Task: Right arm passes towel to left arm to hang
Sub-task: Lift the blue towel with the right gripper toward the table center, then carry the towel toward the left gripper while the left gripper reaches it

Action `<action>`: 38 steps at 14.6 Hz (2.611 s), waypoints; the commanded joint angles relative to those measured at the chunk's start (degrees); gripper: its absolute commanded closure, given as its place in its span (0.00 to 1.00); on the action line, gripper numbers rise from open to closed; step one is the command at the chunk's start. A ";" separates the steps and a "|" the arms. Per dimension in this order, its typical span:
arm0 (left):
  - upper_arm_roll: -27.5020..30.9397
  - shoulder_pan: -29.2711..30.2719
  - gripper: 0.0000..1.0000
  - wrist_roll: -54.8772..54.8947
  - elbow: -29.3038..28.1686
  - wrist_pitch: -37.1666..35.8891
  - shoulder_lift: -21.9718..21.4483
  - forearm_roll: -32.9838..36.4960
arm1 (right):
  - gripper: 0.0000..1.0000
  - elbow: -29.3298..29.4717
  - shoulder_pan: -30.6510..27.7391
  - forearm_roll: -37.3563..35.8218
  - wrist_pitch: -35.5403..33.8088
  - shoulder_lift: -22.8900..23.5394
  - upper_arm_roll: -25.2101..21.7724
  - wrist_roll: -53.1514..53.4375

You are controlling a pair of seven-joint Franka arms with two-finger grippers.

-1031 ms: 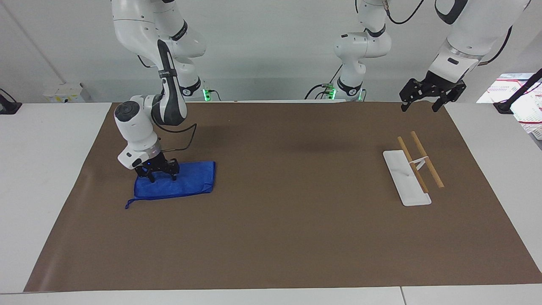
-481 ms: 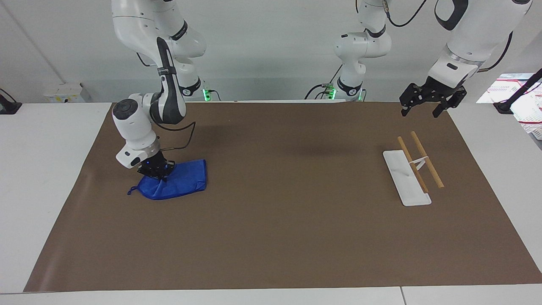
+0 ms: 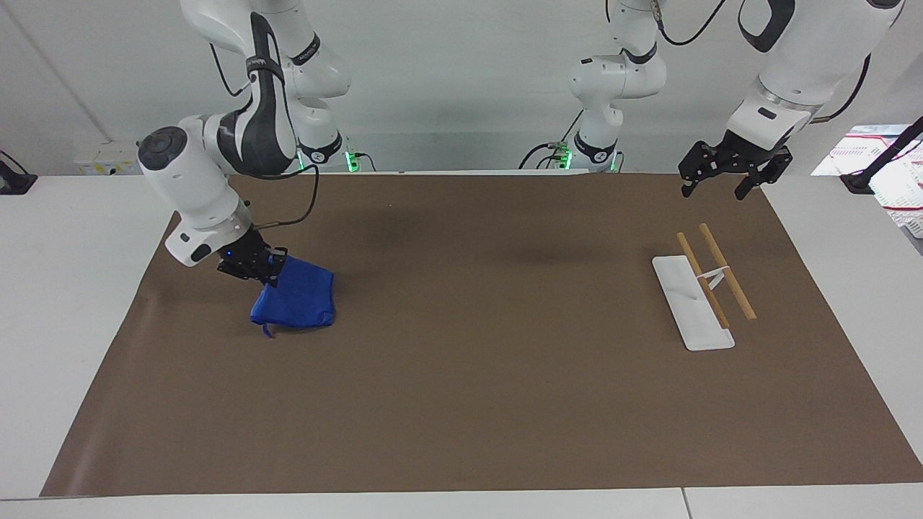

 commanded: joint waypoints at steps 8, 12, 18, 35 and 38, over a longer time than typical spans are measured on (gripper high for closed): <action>-0.23 0.39 0.00 -5.10 -2.56 -2.28 -1.65 -8.94 | 1.00 9.57 0.19 18.63 3.32 0.67 13.88 28.96; -0.32 -5.13 0.00 -23.70 -8.44 4.37 -1.91 -15.10 | 1.00 6.94 0.19 19.77 16.14 1.02 24.52 48.04; -0.68 -10.24 0.00 -58.06 -17.94 23.00 -2.88 -25.20 | 1.00 6.93 9.05 35.31 35.31 3.21 26.74 69.67; -0.68 -14.29 1.00 -83.08 -22.26 34.90 -1.38 -29.79 | 1.00 7.20 14.87 43.51 44.65 4.01 26.65 76.20; -0.50 -14.11 1.00 -83.08 -21.82 34.90 -1.47 -29.79 | 1.00 7.20 14.78 43.51 44.65 4.01 26.65 76.03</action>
